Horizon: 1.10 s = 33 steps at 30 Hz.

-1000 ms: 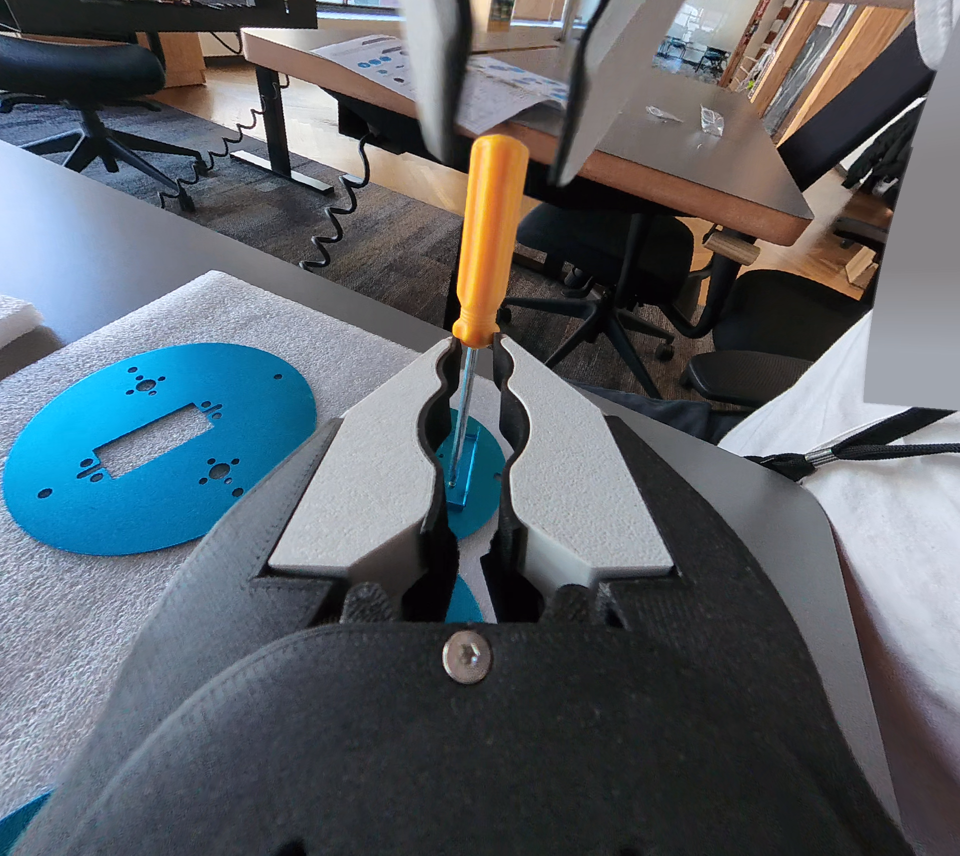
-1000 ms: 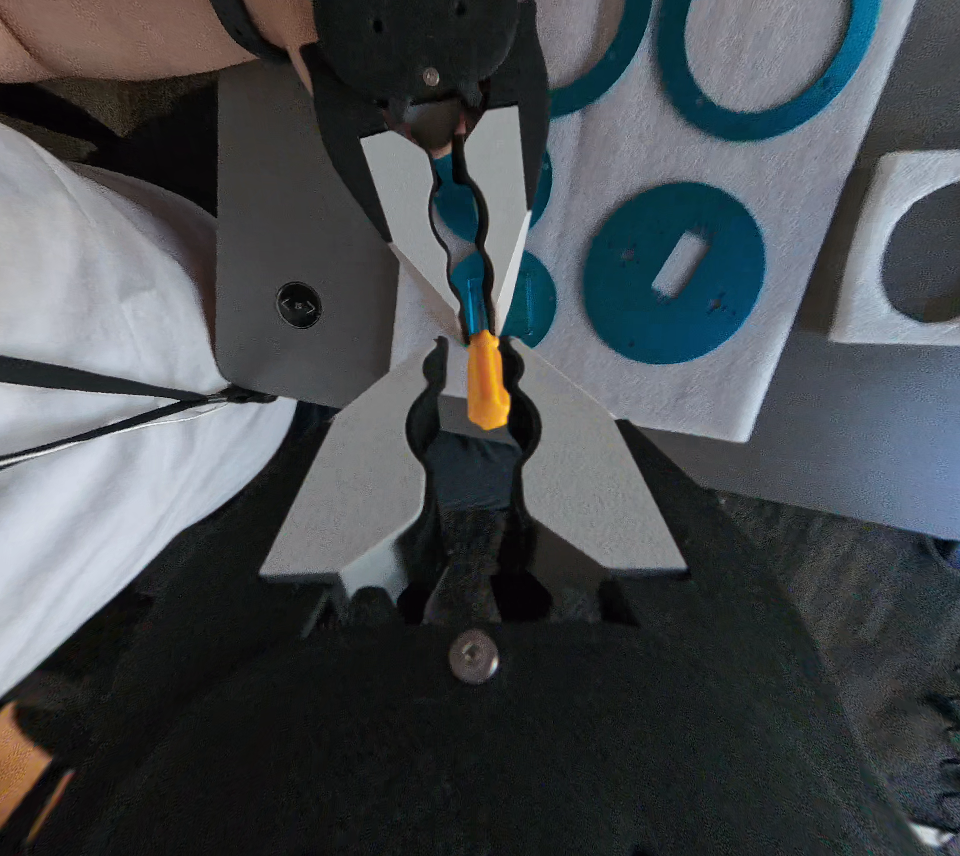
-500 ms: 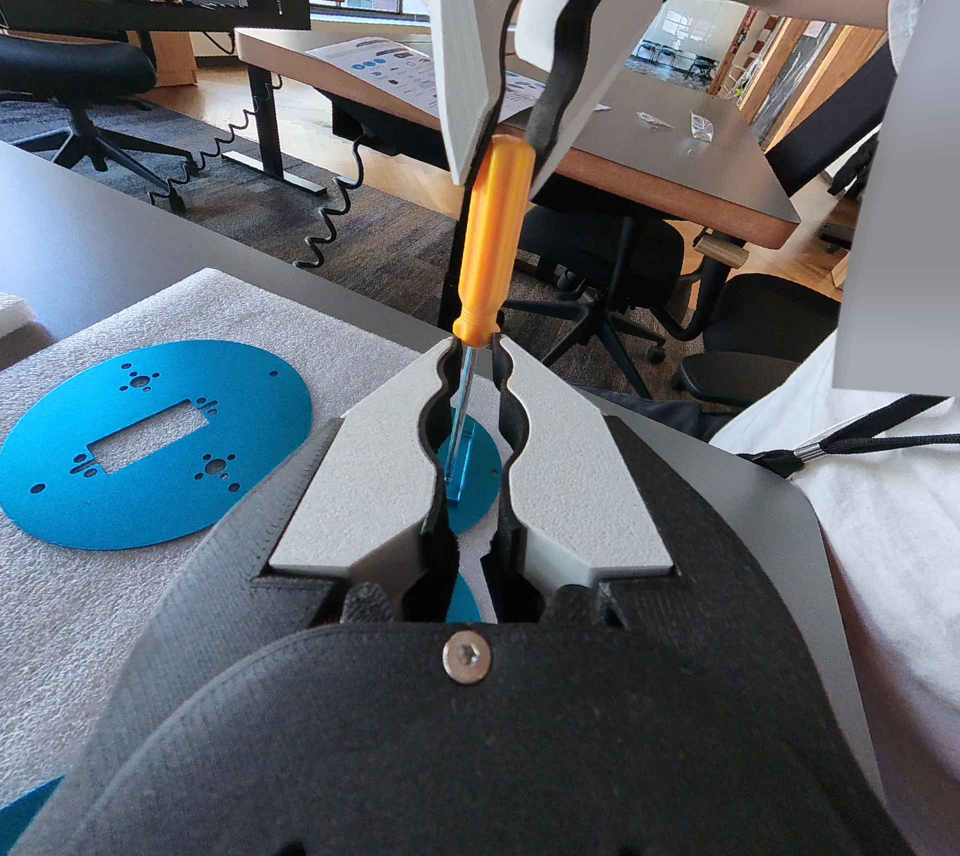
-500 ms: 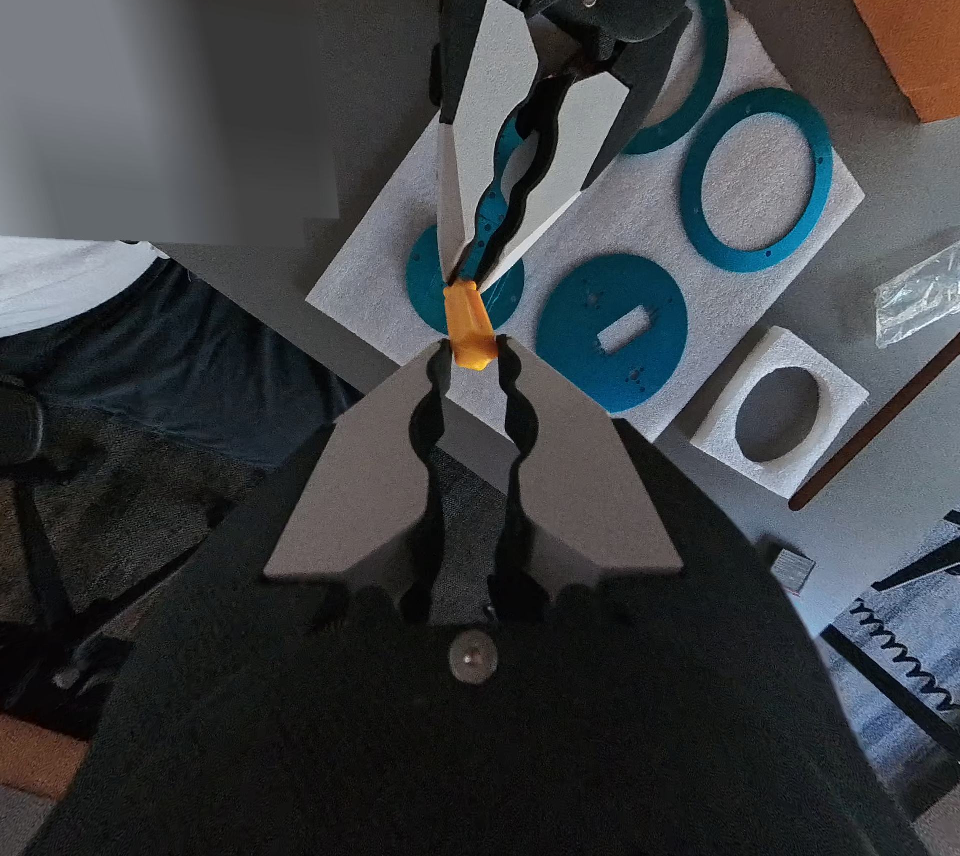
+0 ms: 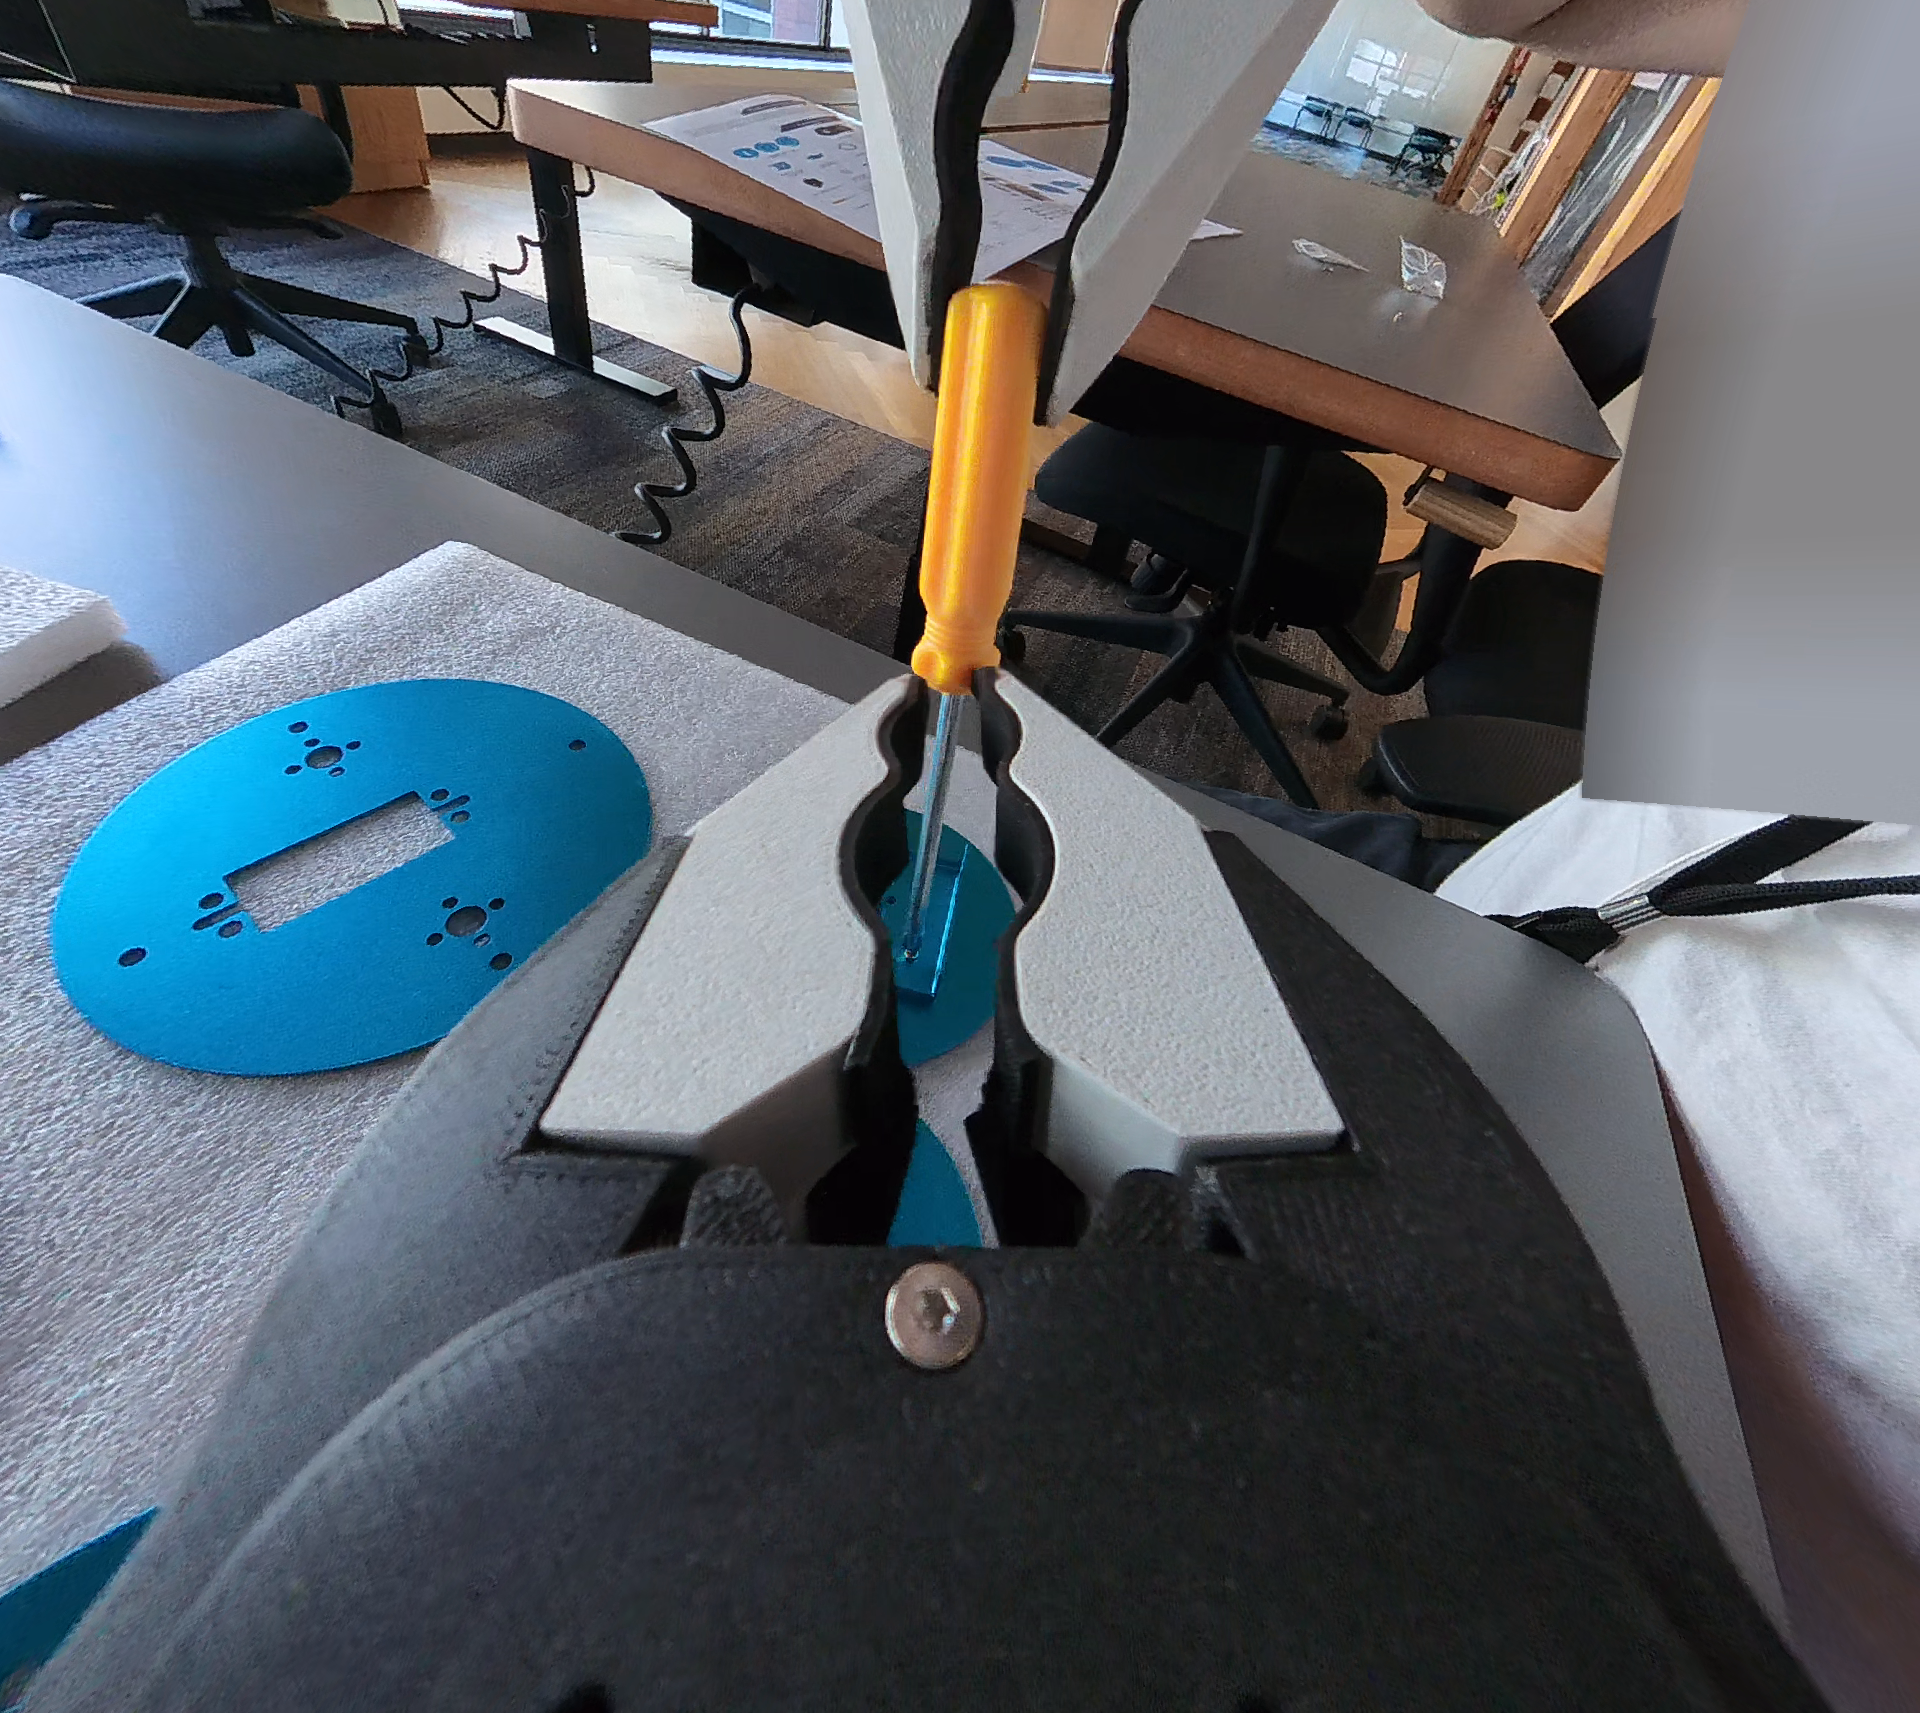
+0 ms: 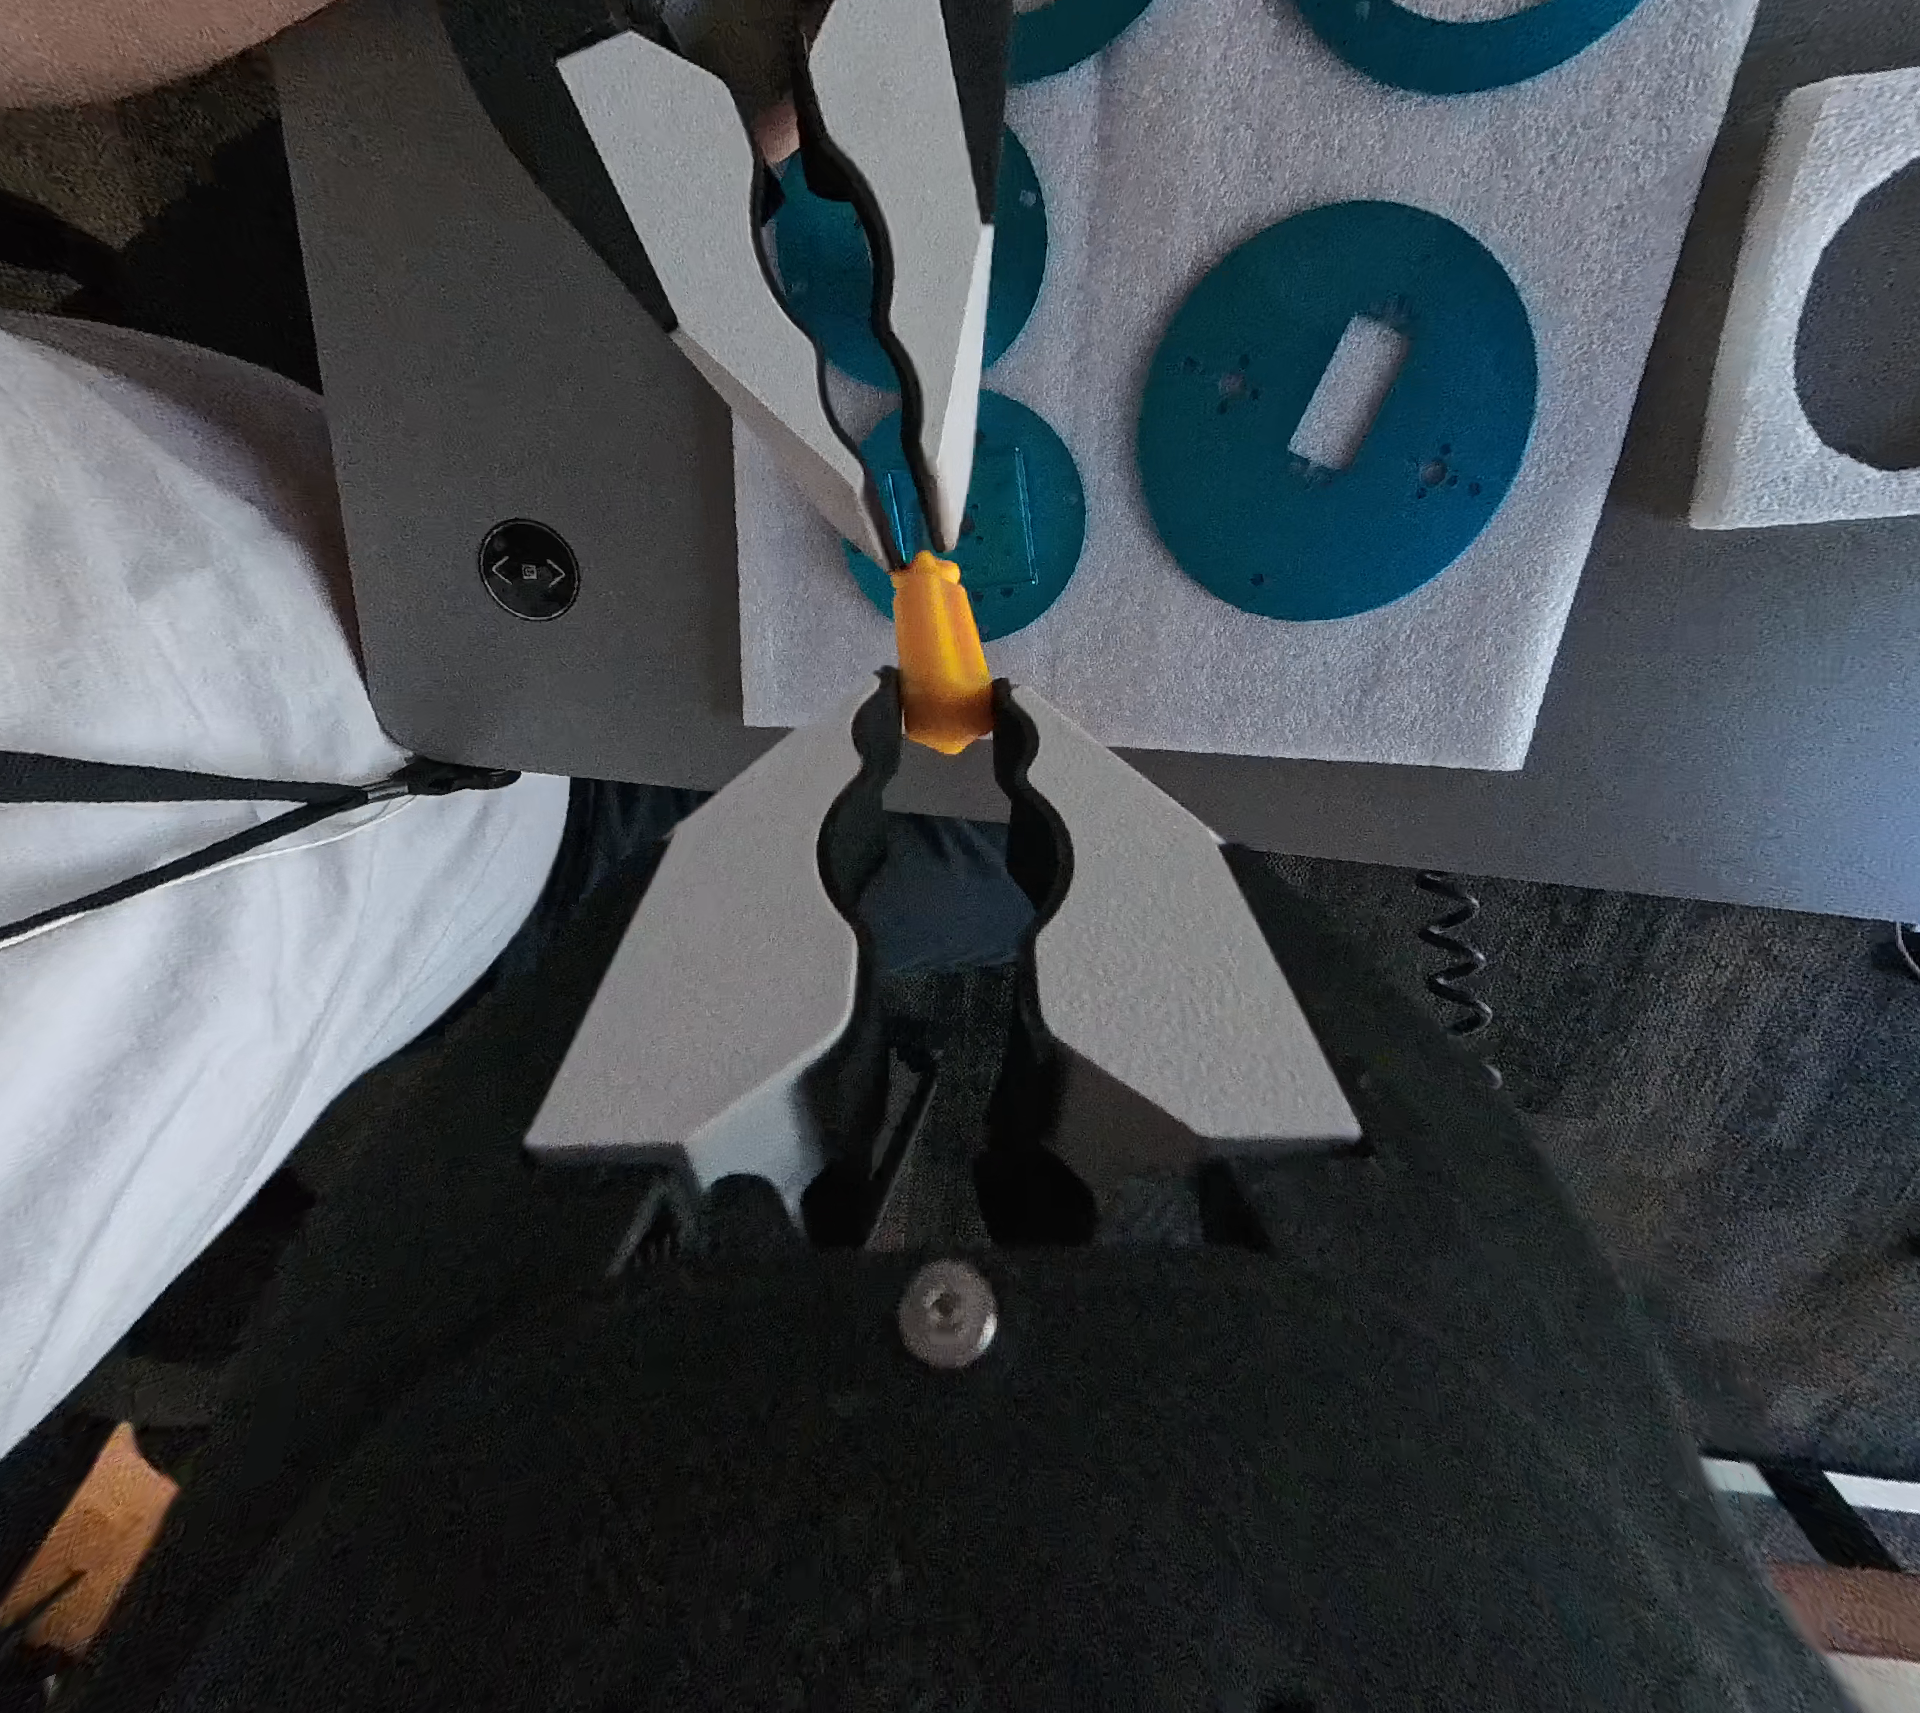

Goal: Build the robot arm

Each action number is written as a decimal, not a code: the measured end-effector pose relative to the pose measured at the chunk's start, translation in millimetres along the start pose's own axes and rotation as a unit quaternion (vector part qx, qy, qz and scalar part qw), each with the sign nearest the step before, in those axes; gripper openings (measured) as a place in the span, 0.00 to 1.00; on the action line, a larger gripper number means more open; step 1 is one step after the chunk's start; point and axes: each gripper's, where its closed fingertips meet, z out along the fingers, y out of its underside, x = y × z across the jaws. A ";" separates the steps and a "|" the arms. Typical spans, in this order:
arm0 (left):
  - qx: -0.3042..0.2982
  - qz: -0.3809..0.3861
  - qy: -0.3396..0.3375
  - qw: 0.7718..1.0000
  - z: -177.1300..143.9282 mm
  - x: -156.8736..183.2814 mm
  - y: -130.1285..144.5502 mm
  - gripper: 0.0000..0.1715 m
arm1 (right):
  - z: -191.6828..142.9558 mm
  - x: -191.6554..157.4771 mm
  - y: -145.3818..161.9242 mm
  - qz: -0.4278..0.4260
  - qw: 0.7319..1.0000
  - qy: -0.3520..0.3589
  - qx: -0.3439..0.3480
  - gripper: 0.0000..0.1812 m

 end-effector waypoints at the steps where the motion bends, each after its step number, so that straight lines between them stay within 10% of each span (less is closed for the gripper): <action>1: 0.001 -0.001 0.002 1.000 0.0 0.9 -0.5 0.06 | 0.0 -0.6 -0.1 0.007 1.000 0.001 0.000 0.09; 10: -0.006 0.021 -0.016 1.000 5.7 -0.7 -0.7 0.09 | 1.0 1.0 -2.6 0.042 0.999 -0.016 -0.008 0.09; 20: -0.005 0.009 -0.005 1.000 1.8 -0.6 -0.3 0.09 | 2.1 -2.0 -13.2 -0.220 0.974 0.032 0.036 0.11; 29: -0.010 0.018 -0.017 1.000 3.3 -3.3 1.8 0.09 | 2.9 4.3 -11.8 0.034 0.999 0.020 0.013 0.10; 33: -0.011 0.016 -0.010 1.000 4.0 -0.7 2.2 0.08 | 0.9 3.5 -10.0 -0.029 0.999 0.028 -0.006 0.18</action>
